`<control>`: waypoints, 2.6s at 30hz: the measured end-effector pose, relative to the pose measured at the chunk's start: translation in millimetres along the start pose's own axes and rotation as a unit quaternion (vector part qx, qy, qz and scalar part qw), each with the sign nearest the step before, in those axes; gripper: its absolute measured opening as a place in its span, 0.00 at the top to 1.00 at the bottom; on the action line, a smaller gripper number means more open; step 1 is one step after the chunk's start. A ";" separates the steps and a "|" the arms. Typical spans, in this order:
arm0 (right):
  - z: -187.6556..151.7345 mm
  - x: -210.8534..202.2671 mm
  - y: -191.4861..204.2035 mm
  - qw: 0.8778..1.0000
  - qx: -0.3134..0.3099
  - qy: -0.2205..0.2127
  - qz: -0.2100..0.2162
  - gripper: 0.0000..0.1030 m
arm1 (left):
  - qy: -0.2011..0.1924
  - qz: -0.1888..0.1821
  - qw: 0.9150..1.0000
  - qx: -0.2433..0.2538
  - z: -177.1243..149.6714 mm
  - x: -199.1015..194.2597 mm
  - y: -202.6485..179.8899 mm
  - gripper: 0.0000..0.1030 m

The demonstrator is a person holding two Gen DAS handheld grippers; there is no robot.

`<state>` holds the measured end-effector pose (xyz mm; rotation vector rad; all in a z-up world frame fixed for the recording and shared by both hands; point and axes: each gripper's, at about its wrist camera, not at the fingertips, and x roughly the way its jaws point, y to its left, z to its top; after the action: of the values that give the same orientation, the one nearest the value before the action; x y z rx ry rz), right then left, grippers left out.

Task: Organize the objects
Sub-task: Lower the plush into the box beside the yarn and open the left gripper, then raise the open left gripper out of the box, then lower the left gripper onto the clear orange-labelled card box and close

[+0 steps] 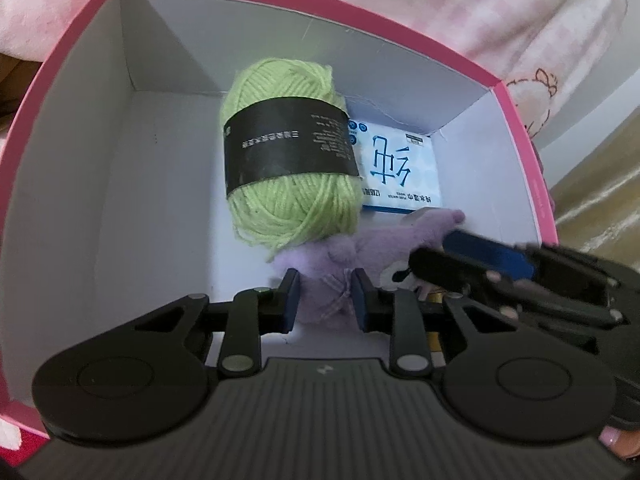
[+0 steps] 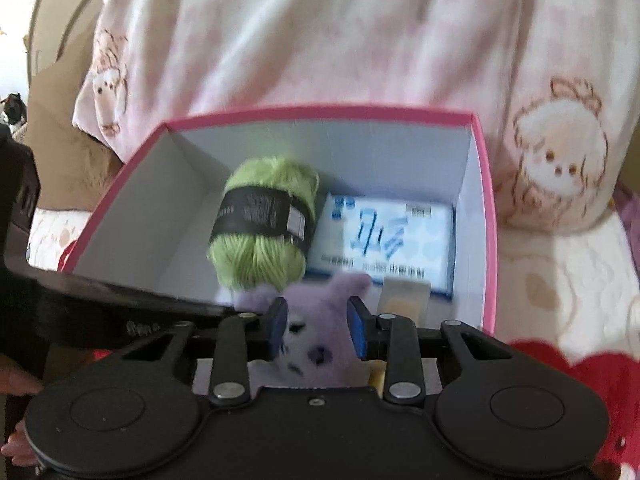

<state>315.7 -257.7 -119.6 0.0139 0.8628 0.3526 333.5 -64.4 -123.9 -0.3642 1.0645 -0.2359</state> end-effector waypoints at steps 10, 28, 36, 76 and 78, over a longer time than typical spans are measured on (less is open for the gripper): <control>-5.3 35.5 9.1 0.999 -0.037 0.017 -0.012 0.80 | 0.002 0.037 0.999 -0.027 5.8 -6.1 12.5 0.75; -12.5 -87.5 10.4 0.999 -0.012 -0.023 0.040 0.57 | -0.020 0.053 0.997 0.059 -9.5 -96.4 -29.8 0.52; -25.9 -170.4 39.0 0.997 -0.071 -0.030 0.030 0.39 | -0.036 0.055 0.992 0.109 -40.1 -188.1 -63.6 0.40; -91.5 -71.4 78.4 0.995 -0.092 0.009 0.044 0.09 | -0.080 -0.012 0.996 0.034 -117.0 -94.2 1.2 0.15; -93.2 -61.9 78.3 0.995 -0.089 0.010 0.038 0.09 | -0.078 -0.021 0.997 0.018 -116.7 -84.6 7.4 0.19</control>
<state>186.0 -215.1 -122.6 -0.1229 0.8488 0.4999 190.8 -47.8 -109.3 -0.3667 0.8991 -0.2592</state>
